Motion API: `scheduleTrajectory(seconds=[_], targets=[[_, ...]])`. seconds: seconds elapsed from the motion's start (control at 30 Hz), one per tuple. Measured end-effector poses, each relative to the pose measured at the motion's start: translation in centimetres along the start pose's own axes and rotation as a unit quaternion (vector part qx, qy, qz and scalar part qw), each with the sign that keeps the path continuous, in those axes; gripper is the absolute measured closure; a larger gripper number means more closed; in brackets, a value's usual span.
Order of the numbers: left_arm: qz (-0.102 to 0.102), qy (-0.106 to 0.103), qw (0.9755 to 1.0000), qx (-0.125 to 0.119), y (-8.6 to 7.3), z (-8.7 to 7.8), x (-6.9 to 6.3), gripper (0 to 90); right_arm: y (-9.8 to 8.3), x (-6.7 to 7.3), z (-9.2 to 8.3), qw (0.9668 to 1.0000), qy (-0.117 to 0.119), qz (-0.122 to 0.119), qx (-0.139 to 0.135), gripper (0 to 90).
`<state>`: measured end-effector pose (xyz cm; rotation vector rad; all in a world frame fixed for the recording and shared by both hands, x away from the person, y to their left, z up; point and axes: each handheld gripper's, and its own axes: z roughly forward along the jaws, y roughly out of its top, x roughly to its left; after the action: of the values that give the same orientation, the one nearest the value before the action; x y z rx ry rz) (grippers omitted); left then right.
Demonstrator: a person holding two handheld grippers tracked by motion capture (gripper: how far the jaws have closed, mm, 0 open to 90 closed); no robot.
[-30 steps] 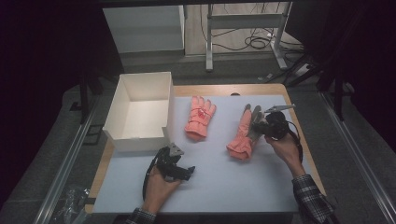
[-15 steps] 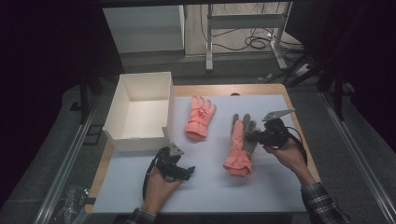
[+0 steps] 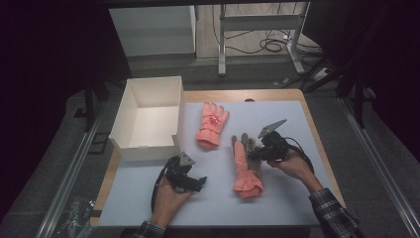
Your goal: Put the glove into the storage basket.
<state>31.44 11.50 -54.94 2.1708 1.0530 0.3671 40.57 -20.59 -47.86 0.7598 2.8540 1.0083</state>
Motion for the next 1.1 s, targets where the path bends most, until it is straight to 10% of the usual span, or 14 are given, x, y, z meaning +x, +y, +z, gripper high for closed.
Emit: scheduleTrajectory(seconds=[0.63,1.1], targets=[[0.000,0.000,1.0000,0.000,0.0,0.0,0.0,0.9,4.2,-1.3,0.0,0.9938,-0.089,0.016,-0.066,52.6],[0.001,0.000,1.0000,0.000,0.0,0.0,0.0,0.9,9.6,-2.8,4.4,0.9916,-0.082,0.040,-0.092,43.7]])
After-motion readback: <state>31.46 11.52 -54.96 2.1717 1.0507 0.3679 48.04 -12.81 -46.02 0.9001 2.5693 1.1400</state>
